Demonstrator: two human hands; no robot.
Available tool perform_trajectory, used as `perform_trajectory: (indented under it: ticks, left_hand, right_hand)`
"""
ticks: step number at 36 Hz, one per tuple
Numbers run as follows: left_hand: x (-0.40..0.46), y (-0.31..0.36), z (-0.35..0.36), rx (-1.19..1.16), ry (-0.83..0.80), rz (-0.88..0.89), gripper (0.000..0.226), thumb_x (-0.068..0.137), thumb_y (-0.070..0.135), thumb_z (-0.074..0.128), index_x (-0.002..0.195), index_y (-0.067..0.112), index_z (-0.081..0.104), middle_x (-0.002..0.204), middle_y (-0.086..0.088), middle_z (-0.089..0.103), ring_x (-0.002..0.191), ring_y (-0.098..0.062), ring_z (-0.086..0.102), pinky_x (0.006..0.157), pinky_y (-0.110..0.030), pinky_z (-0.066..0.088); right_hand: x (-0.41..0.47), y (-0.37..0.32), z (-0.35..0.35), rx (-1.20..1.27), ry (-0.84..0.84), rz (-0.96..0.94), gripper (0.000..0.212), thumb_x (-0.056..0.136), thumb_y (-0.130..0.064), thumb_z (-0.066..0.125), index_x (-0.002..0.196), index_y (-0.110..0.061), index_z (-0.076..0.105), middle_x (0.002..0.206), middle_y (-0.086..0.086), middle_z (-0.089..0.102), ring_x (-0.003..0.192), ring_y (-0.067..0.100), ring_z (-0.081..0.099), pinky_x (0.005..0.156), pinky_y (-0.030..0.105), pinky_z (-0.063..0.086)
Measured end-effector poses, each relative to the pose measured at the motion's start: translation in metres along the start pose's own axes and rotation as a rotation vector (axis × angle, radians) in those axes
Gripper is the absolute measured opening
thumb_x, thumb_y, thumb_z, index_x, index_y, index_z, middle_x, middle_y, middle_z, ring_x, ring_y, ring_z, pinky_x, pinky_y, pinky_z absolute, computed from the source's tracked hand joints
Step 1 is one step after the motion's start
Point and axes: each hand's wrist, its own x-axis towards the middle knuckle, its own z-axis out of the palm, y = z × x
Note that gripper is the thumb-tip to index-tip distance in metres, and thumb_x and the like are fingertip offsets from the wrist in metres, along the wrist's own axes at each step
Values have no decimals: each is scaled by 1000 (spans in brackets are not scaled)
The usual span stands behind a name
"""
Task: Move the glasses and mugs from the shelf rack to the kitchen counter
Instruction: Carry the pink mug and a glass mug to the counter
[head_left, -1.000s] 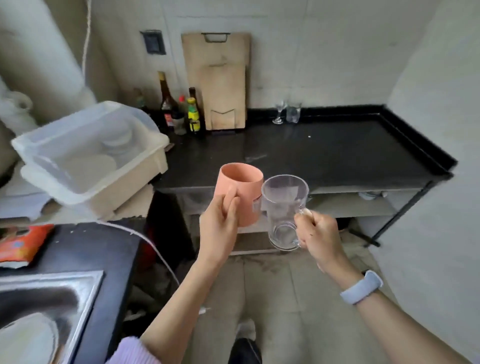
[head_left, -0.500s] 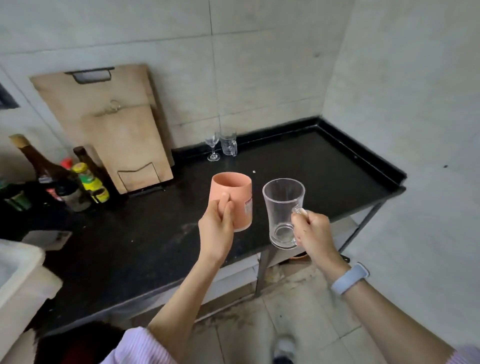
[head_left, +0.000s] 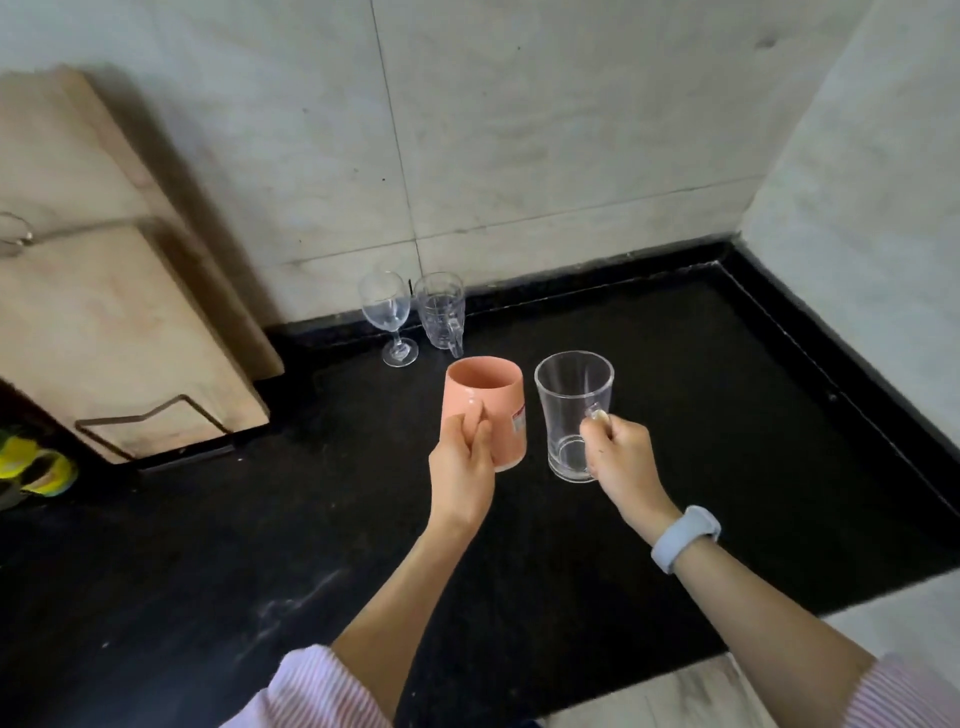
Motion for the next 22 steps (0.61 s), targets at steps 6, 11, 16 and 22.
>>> perform_trajectory:
  ticks: [6,11,16,22]
  left_hand:
    - [66,-11,48,14,3,-24,21,96,24,43,93,5,52,83,0,58,75,-11,54,62,-23,44]
    - [112,-25,79,36,45,-3,19,97,25,42,92,8,49,84,1,57,72,-5,52,60,-21,42]
    - [145,-36,103,56,113,26,20,97,26,40,82,12,41,69,7,48,60,-6,46,49,-12,37]
    - [172,-42,121,44,126,90,21,98,26,38,90,7,44,75,-3,54,59,-10,46,53,-28,34]
  right_hand:
    - [92,21,10,-43,-13,-38,41,87,-8,46,48,-14,34,46,1,36,40,4,33,41,16,27]
    - [147,38,21,-59,-34,-83,39,87,-7,46,50,-10,35,49,5,37,44,7,33,43,17,26]
    - [183,50,31,-26,-33,-93,40,87,-7,46,49,-14,33,50,4,38,48,12,34,49,27,30]
    - [213,54,38,-16,-41,-113,39,88,-9,47,51,-14,36,52,6,40,51,16,37,51,29,33]
